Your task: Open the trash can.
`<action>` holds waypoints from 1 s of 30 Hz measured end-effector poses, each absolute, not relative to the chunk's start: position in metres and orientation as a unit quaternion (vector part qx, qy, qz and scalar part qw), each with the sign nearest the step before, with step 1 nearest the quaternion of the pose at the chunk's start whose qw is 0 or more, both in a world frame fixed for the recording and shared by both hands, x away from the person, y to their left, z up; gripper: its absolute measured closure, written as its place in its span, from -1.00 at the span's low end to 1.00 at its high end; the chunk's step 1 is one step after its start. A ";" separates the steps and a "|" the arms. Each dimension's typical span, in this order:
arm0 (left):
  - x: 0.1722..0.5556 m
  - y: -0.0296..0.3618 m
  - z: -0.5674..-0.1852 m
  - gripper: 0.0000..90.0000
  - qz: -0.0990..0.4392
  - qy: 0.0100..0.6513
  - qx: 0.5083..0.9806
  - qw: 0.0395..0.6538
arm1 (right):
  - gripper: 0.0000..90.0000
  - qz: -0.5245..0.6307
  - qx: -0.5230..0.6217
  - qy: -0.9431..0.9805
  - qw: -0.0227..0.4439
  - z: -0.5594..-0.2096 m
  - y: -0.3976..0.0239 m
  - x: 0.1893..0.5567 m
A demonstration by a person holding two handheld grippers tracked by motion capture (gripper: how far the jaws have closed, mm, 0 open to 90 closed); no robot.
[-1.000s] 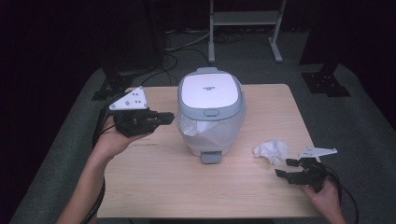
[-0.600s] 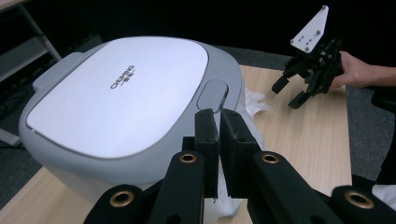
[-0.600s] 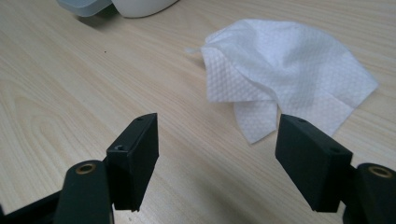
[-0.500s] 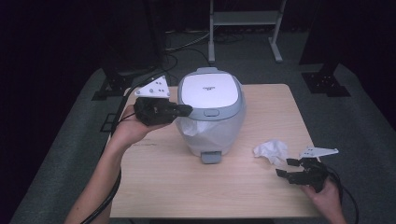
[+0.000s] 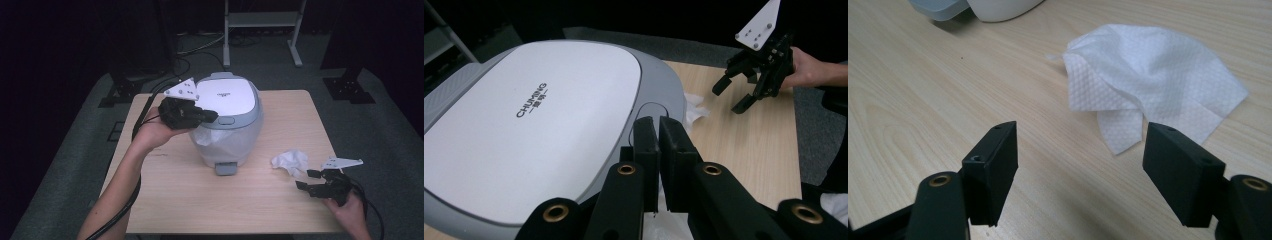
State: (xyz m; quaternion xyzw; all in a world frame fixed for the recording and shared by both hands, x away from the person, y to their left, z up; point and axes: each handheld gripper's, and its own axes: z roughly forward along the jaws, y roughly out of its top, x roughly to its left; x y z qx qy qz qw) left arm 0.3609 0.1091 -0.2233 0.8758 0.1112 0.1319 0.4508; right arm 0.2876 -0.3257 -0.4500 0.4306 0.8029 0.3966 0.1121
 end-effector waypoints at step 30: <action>0.379 0.079 -0.228 0.91 0.121 0.108 0.894 0.418 | -0.35 0.397 0.426 0.805 0.110 -0.450 -0.324 0.288</action>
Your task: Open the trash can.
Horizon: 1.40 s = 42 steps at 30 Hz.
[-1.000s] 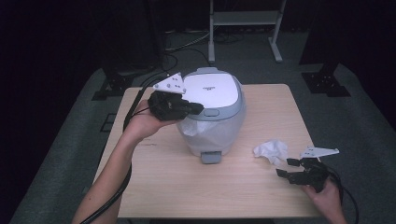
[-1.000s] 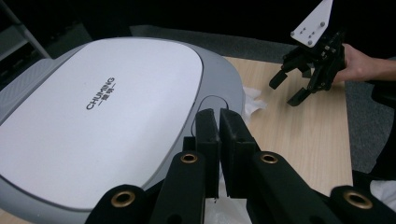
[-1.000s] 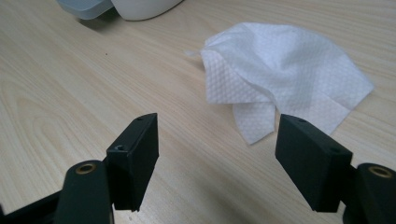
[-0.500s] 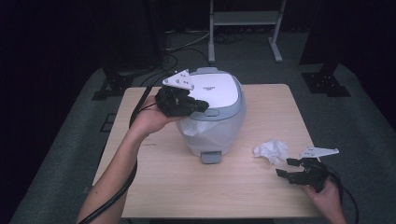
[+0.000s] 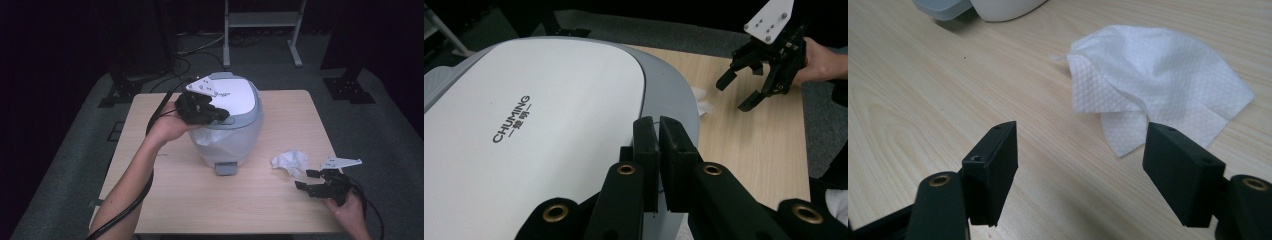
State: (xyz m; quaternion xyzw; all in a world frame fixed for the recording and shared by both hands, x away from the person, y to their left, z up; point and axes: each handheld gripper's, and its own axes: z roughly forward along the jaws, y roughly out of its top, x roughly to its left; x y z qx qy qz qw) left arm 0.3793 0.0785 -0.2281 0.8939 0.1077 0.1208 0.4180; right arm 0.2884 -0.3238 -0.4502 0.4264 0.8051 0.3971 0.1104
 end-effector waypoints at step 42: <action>0.380 0.083 -0.240 0.96 0.129 0.121 0.882 0.437 | -0.35 0.392 0.425 0.809 0.105 -0.452 -0.320 0.288</action>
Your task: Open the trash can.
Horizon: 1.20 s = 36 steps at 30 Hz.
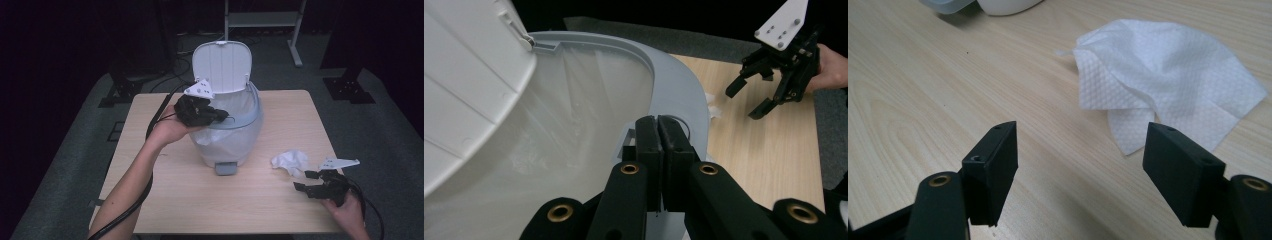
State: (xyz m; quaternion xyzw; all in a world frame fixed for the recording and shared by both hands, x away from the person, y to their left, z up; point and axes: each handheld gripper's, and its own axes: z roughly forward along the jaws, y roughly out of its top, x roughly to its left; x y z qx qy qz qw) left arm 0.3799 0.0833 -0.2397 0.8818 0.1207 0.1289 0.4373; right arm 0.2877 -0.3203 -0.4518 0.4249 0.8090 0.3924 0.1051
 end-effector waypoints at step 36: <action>0.323 0.226 -0.298 0.77 0.141 0.175 0.872 0.436 | -0.33 0.367 0.447 0.809 0.107 -0.440 -0.314 0.324</action>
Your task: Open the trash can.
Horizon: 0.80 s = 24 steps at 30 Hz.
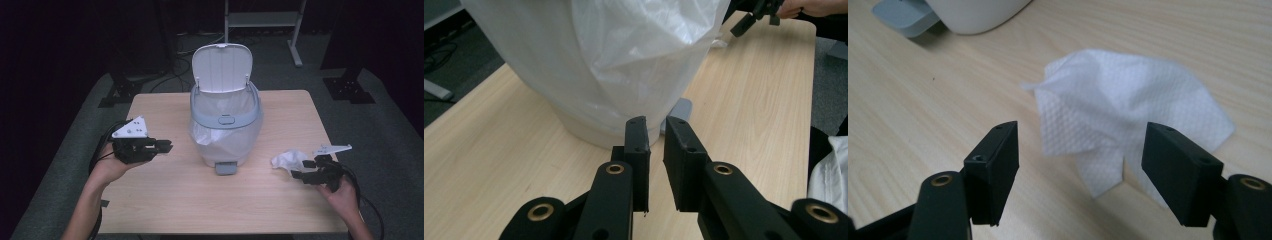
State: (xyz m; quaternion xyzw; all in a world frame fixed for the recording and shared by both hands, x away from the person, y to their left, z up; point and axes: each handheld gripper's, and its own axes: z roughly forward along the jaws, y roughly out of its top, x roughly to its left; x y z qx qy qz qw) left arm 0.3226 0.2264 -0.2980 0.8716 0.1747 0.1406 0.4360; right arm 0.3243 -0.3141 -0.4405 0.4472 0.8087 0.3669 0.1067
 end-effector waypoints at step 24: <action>0.329 0.237 -0.371 0.54 0.134 0.209 0.874 0.416 | -0.33 0.348 0.454 0.815 0.092 -0.445 -0.298 0.358</action>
